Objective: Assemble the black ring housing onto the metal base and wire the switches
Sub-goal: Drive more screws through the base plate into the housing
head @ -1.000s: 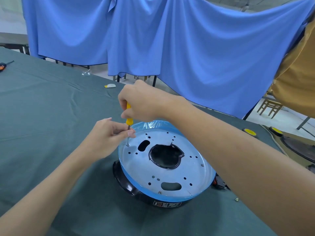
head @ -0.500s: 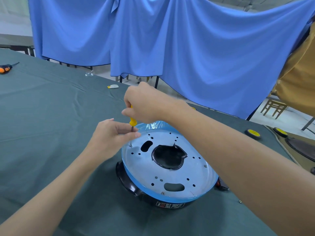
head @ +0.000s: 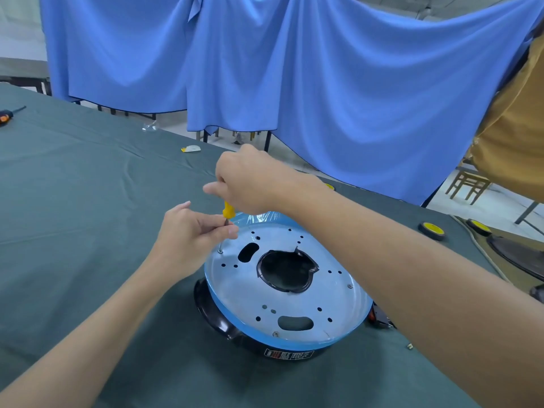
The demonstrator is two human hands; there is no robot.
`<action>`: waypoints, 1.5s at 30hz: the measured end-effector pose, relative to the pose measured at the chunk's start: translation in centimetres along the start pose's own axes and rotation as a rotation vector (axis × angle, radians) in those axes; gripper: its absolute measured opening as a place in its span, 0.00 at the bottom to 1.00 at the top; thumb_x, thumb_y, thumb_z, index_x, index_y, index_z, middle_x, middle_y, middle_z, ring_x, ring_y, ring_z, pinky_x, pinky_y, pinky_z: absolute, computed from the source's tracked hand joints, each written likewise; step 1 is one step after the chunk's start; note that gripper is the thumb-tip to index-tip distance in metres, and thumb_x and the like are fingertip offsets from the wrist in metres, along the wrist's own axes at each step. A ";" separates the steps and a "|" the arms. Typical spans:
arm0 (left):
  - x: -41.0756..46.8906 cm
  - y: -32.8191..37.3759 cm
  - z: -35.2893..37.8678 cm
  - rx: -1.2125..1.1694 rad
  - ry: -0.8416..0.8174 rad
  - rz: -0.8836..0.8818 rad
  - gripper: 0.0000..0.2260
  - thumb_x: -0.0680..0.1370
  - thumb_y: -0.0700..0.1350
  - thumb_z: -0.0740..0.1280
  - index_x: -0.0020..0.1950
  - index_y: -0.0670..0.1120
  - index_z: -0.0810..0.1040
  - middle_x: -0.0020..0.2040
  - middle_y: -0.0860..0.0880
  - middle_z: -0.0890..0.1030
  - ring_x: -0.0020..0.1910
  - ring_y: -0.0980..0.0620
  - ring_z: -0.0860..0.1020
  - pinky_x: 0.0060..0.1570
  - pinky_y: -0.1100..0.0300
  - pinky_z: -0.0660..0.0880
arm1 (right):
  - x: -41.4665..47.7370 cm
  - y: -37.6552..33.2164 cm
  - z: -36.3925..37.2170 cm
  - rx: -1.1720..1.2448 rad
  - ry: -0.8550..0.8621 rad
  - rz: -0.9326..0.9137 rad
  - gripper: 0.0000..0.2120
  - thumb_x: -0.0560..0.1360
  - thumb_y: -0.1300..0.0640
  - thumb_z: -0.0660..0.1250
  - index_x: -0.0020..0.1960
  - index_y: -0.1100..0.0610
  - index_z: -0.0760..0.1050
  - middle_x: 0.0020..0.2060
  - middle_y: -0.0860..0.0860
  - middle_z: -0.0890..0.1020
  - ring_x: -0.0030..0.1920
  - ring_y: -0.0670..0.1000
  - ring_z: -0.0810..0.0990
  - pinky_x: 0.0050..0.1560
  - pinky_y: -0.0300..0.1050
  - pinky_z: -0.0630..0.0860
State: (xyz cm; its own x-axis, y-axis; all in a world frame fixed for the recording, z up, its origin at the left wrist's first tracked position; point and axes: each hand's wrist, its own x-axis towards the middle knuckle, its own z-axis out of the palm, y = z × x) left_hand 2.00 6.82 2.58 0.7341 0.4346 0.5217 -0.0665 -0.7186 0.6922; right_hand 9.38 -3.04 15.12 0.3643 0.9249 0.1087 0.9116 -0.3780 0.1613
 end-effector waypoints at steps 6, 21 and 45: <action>0.2 -0.1 -0.4 -0.060 -0.142 0.027 0.09 0.80 0.46 0.67 0.48 0.46 0.86 0.44 0.52 0.87 0.52 0.63 0.80 0.74 0.63 0.48 | -0.5 -0.2 -1.4 -0.006 -0.015 -0.145 0.07 0.76 0.58 0.66 0.40 0.53 0.71 0.33 0.44 0.70 0.43 0.51 0.74 0.33 0.39 0.68; 0.1 0.0 -0.2 -0.074 -0.118 0.000 0.04 0.77 0.44 0.71 0.47 0.49 0.86 0.37 0.73 0.80 0.49 0.69 0.79 0.71 0.65 0.51 | -0.1 -0.1 -0.9 -0.038 -0.034 -0.058 0.10 0.78 0.58 0.63 0.38 0.57 0.70 0.31 0.50 0.70 0.43 0.57 0.77 0.32 0.45 0.72; 0.1 0.0 -0.2 -0.031 -0.114 0.026 0.11 0.80 0.44 0.67 0.47 0.38 0.85 0.45 0.54 0.86 0.52 0.63 0.79 0.71 0.64 0.52 | -0.3 0.1 -1.4 0.068 0.010 -0.055 0.15 0.77 0.54 0.66 0.36 0.51 0.64 0.32 0.47 0.68 0.46 0.53 0.73 0.30 0.42 0.63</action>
State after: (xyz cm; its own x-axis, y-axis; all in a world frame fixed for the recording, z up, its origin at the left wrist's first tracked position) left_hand 1.92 7.01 2.74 0.8040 0.3499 0.4808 -0.1062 -0.7111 0.6950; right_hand 9.09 -3.41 16.48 0.3117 0.9436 0.1115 0.9412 -0.3227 0.1003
